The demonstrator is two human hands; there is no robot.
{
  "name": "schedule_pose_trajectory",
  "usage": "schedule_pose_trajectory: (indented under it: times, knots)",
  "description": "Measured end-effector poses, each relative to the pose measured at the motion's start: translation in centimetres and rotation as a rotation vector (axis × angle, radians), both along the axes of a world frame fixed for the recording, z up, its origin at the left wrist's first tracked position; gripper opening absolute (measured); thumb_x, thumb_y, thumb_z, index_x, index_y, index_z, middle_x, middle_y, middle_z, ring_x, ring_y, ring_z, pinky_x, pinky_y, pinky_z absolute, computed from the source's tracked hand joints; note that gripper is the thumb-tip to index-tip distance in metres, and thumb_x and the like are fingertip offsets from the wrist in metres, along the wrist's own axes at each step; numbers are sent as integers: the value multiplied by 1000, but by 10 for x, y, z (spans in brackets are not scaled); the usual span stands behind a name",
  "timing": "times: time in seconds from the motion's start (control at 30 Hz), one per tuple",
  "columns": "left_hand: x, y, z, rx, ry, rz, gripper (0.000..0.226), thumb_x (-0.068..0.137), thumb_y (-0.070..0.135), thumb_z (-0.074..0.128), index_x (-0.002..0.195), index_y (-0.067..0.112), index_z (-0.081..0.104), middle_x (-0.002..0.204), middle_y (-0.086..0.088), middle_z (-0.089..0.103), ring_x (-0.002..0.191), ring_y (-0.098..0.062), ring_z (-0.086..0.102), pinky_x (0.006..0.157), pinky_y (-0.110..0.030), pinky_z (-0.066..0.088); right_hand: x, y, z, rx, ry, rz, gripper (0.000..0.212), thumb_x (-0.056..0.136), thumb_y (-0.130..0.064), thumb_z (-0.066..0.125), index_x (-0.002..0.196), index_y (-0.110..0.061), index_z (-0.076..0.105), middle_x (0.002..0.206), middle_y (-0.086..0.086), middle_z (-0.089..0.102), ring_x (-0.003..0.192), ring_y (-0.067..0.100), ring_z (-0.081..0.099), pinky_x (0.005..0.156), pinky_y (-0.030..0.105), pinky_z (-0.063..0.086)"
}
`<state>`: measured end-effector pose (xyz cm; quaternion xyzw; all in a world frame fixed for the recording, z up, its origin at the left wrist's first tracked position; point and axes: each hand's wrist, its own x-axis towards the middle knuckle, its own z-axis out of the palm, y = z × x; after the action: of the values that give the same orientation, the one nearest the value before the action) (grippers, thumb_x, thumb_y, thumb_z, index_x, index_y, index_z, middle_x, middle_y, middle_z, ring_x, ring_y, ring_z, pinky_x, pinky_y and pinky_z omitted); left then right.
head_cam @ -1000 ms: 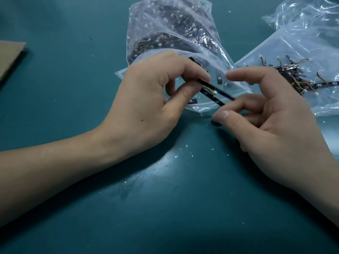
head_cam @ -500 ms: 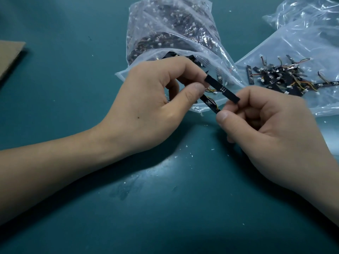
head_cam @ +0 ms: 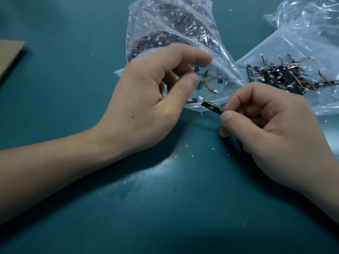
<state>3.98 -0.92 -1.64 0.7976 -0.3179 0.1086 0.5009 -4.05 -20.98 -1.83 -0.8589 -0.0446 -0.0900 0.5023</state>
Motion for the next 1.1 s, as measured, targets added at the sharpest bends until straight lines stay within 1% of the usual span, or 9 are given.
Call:
schedule_pose_trajectory:
  times: [0.13,0.23,0.33,0.47,0.57,0.7,0.77,0.83,1.1]
  knots:
    - [2,-1,-3,128,47,13,23,92,16,72,113,26,71,90,16,69,68,-19,61,66,-10,41,-1,-1,-1,-26,-51,-1,7,90,-26,72,87,-26,65,73,-4,67,45,27,50,42,27,40]
    - [3,0,-5,186,32,29,34,90,13,73,120,28,68,102,19,70,82,-13,63,72,-7,40,0,-1,-2,-12,-60,-14,7,90,-27,74,89,-28,67,75,-10,68,45,27,52,43,23,40]
    - [3,0,-4,196,7,24,42,92,2,63,126,26,65,115,18,68,98,-6,63,82,-8,41,0,-1,-3,-17,-59,-24,8,89,-29,75,90,-29,68,77,-9,70,45,27,54,43,26,40]
    - [-1,1,1,148,-87,-35,36,89,-10,55,109,15,71,100,13,65,91,1,57,85,-11,39,0,0,-2,15,-70,-27,5,91,-29,74,91,-30,69,81,-6,73,44,22,53,42,25,39]
    - [-7,1,4,184,-96,-131,24,90,-1,59,105,12,74,91,9,65,86,-1,58,81,-13,41,1,0,0,110,-76,-12,8,94,-19,69,93,-27,68,80,-3,75,49,6,62,49,13,43]
    - [-9,0,3,312,-104,-134,19,96,21,63,108,18,77,88,12,64,83,-5,58,82,-22,45,1,-1,1,117,-66,36,10,95,-15,66,94,-25,68,77,-4,75,48,5,59,48,13,43]
    - [-8,0,1,351,-91,-130,18,96,27,62,101,22,78,87,9,63,84,-13,59,83,-33,47,0,-1,1,107,-73,51,11,96,-13,66,95,-24,67,78,-4,75,50,4,61,52,10,43]
    - [-7,0,0,328,-113,-118,16,97,27,63,94,21,78,87,6,61,86,-17,58,83,-38,47,0,-1,1,121,-61,43,11,96,-16,65,96,-27,67,78,-2,76,48,7,58,48,14,43]
    - [-3,0,-3,161,-197,-58,10,96,21,75,96,13,81,98,3,75,92,-13,70,84,-34,54,2,-3,1,184,-28,40,15,95,-13,60,98,-28,61,72,3,74,39,20,47,43,21,40]
